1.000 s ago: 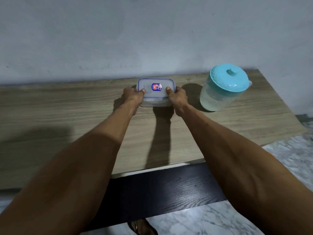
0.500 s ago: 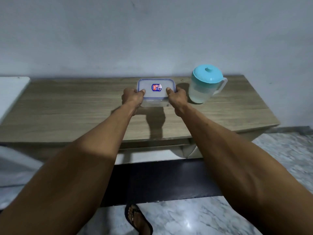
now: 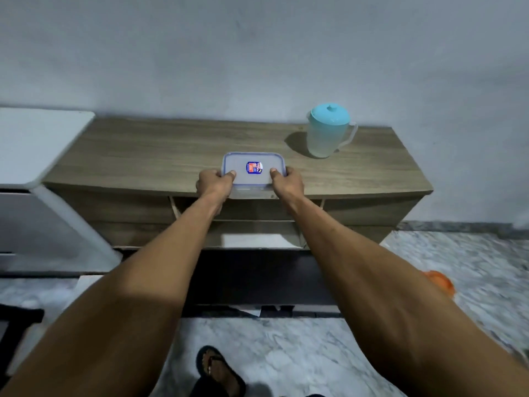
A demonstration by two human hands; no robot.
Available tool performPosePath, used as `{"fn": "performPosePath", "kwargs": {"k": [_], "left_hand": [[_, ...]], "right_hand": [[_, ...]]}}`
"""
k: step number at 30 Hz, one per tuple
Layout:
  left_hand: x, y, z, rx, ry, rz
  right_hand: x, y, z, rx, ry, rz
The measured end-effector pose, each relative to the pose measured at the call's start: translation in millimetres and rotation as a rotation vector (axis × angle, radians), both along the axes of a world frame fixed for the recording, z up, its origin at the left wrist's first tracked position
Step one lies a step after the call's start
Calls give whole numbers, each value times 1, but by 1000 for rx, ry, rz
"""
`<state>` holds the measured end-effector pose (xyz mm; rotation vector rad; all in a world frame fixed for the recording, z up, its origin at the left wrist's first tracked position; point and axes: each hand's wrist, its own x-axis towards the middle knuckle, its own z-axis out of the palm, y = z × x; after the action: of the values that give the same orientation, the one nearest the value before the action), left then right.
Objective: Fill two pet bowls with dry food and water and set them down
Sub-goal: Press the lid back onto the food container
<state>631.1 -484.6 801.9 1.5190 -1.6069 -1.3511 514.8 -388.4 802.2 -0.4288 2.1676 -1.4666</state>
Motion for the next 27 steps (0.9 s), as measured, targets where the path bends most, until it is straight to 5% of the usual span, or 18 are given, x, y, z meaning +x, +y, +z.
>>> {"fn": "performPosePath", "kwargs": {"k": [10,27], "left_hand": [[68,13,-76,120,-63,-7],[46,-141,-284,80,85,-63]], "right_hand": [[66,6,-77,77,-98,-21],[42,-151,-271,88,-46,-29]]}}
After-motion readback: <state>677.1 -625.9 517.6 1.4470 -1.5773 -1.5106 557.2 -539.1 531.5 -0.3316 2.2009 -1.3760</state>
